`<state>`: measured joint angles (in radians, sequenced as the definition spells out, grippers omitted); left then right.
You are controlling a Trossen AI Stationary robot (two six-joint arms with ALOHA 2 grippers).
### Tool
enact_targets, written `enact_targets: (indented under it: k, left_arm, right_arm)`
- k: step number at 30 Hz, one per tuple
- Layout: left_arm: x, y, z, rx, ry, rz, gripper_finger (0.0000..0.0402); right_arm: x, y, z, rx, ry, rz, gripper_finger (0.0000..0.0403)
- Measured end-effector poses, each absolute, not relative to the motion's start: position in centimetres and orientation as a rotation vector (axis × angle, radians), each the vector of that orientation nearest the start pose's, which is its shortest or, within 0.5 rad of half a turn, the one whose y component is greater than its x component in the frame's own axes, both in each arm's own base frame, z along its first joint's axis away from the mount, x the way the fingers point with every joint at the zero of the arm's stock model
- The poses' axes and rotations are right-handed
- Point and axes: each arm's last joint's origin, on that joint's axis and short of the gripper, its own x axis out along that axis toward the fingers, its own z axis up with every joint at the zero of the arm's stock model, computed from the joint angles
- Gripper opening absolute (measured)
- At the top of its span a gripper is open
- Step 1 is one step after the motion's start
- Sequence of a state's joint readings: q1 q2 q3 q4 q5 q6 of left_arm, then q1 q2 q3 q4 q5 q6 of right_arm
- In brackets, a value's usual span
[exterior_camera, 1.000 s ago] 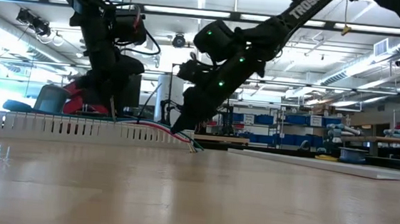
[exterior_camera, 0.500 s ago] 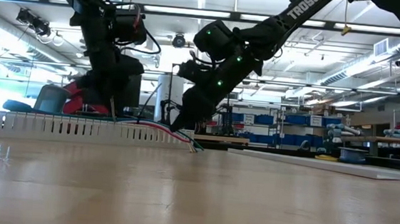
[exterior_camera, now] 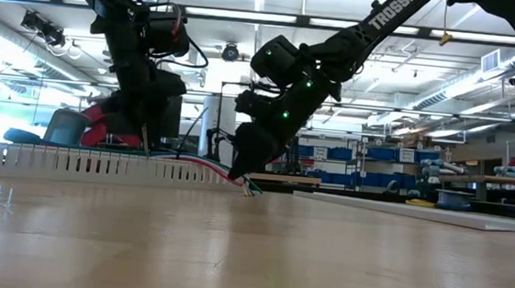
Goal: Ziptie cables
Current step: Put the ziptied cables into the white cable duct
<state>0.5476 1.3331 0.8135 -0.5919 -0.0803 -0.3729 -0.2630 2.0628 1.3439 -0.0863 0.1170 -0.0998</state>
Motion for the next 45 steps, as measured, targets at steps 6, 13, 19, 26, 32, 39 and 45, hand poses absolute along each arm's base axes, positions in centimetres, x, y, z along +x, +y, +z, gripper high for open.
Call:
enact_targets:
  k: [6,13,19,26,32,39,45]
  left_arm:
    - [20.8,12.9,20.5,-0.582,0.969,0.764,0.0135]
    - [20.8,13.0,20.5,-0.582,0.965,0.763,0.0135]
    - [20.8,13.0,20.5,-0.581,0.963,0.762,0.0135]
    - [20.8,13.0,20.5,-0.580,0.962,0.761,0.0135]
    - [20.8,13.0,20.5,-0.580,0.964,0.761,0.0135]
    - [20.9,13.0,20.5,-0.579,0.961,0.761,0.0135]
    - [20.8,13.0,20.5,-0.576,0.964,0.759,0.0135]
  right_arm:
    - [42.1,-11.9,14.3,0.029,0.818,-0.252,0.0370]
    - [42.4,-12.2,12.6,0.073,0.815,-0.230,0.0361]
    - [42.5,-12.2,12.6,0.076,0.811,-0.235,0.0324]
    - [42.3,-12.6,12.6,0.082,0.821,-0.243,0.0219]
    - [41.9,-12.8,12.7,0.063,0.859,-0.236,0.0100]
    - [41.1,-12.7,15.1,-0.003,0.865,-0.237,0.0019]
    - [40.5,-12.9,18.0,-0.077,0.816,-0.251,0.0011]
